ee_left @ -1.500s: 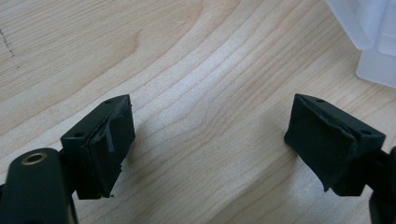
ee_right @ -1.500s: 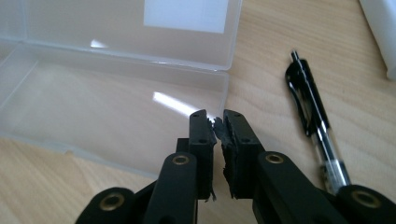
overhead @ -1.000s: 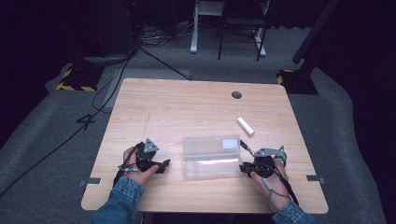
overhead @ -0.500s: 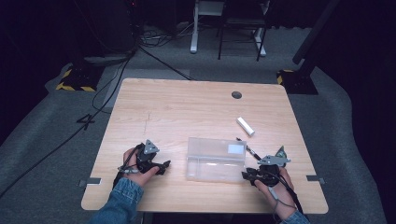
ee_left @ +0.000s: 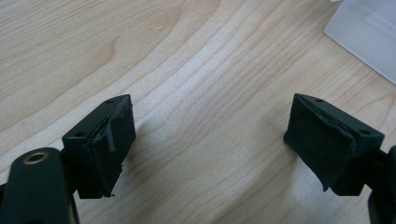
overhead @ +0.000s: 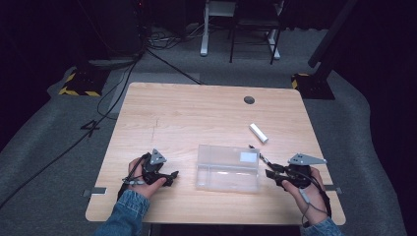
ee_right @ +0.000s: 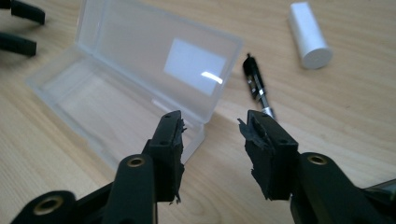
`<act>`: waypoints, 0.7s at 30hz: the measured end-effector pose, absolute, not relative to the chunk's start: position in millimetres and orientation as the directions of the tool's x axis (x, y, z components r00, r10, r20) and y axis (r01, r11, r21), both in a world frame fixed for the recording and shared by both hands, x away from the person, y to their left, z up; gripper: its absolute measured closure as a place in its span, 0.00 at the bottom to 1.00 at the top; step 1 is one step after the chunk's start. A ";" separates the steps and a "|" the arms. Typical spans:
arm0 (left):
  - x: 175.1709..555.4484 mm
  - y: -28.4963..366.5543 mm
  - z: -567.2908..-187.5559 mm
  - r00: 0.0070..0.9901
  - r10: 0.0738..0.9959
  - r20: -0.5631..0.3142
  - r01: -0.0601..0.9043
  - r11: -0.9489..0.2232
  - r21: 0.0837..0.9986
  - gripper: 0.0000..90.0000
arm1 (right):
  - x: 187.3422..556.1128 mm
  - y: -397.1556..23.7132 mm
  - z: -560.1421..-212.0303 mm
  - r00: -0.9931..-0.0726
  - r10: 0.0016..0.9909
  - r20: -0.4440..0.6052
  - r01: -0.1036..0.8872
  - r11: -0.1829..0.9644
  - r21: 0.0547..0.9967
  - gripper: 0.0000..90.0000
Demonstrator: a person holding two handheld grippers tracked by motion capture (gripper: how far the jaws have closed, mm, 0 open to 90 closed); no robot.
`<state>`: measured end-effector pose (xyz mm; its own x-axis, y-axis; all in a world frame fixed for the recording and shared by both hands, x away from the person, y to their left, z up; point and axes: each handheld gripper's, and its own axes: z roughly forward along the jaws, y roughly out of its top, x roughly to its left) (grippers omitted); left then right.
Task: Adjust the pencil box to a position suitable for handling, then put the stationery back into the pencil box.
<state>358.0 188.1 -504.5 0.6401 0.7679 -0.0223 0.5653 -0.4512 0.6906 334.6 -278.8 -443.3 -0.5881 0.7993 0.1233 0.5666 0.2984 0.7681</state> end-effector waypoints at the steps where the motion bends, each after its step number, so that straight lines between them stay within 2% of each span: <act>1: 357.7 189.3 -504.0 0.644 0.765 -0.005 0.555 -0.463 0.691 0.18 | 335.5 -281.0 -441.0 -0.584 0.802 0.127 0.566 0.291 0.771 0.61; 8: 353.8 190.7 -504.6 0.638 0.770 -0.019 0.565 -0.450 0.692 0.18 | 346.6 -302.8 -432.2 -0.557 0.823 0.113 0.561 0.272 0.781 0.56; 15: 351.8 192.3 -504.3 0.640 0.768 -0.018 0.564 -0.454 0.690 0.18 | 360.0 -324.9 -435.9 -0.508 0.856 0.097 0.568 0.248 0.785 0.43; 19: 351.8 192.2 -504.4 0.640 0.768 -0.018 0.563 -0.453 0.691 0.18 | 365.2 -329.4 -438.3 -0.477 0.875 0.085 0.567 0.233 0.790 0.46; 21: 352.0 192.5 -504.1 0.642 0.766 -0.011 0.559 -0.459 0.690 0.18 | 367.7 -331.7 -439.9 -0.488 0.869 0.084 0.574 0.246 0.781 0.53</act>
